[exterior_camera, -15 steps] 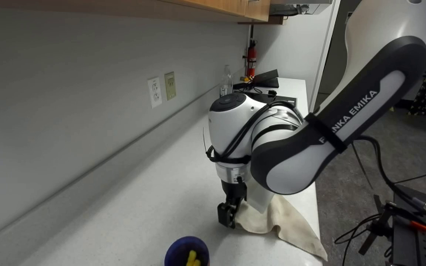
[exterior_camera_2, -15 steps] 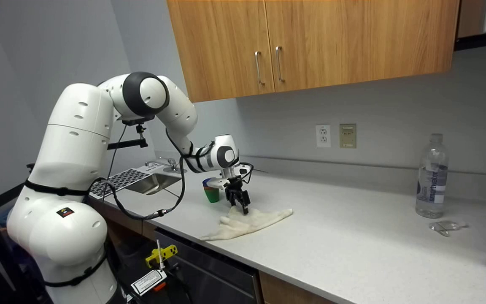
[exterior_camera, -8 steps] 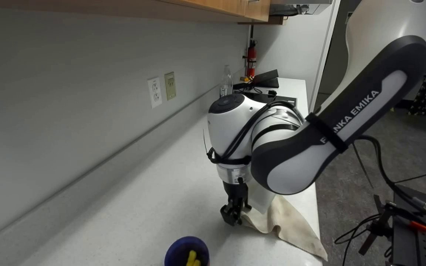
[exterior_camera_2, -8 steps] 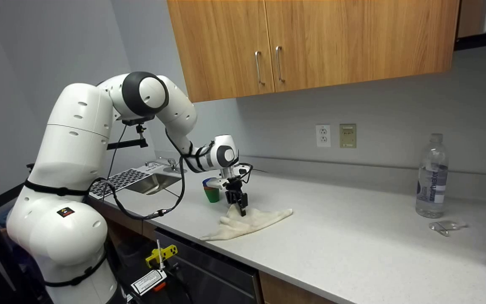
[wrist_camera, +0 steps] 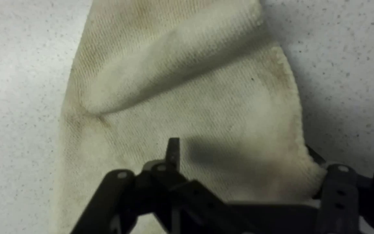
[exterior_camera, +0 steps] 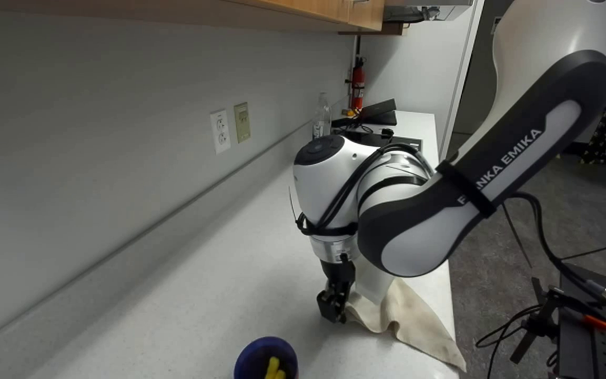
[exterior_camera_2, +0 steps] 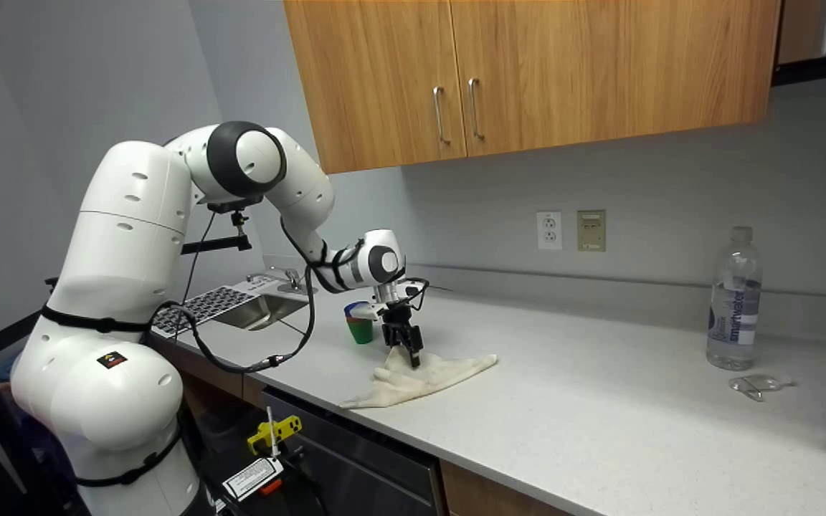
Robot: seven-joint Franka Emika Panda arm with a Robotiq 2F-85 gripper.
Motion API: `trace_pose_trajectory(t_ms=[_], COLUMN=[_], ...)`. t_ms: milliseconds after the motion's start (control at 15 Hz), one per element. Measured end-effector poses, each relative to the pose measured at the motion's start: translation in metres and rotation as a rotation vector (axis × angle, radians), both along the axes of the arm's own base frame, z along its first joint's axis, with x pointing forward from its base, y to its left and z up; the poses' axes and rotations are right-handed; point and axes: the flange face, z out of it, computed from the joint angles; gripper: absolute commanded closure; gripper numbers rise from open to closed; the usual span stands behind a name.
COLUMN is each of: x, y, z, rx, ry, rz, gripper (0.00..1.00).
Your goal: Unfold the cloth on the counter
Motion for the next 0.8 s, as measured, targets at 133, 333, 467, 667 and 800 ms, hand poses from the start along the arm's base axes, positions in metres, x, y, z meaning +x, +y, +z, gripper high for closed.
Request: trace_pose_trajectory(t_ms=[133, 333, 467, 667, 800], x=[-0.0022, -0.0046, -0.0057, -0.0053, -0.0028], y=[-0.0014, -0.0023, -0.0019, 0.0003, 0.0021], z=[0.0001, 0.0010, 0.0010, 0.0027, 0.0059], rx=[-0.013, -0.026, -0.032, -0.033, -0.029], ry=[0.019, 0.037, 0.046, 0.049, 0.042], rz=[-0.003, -0.006, -0.006, -0.004, -0.002], gripper=[0.08, 0.16, 0.16, 0.14, 0.12])
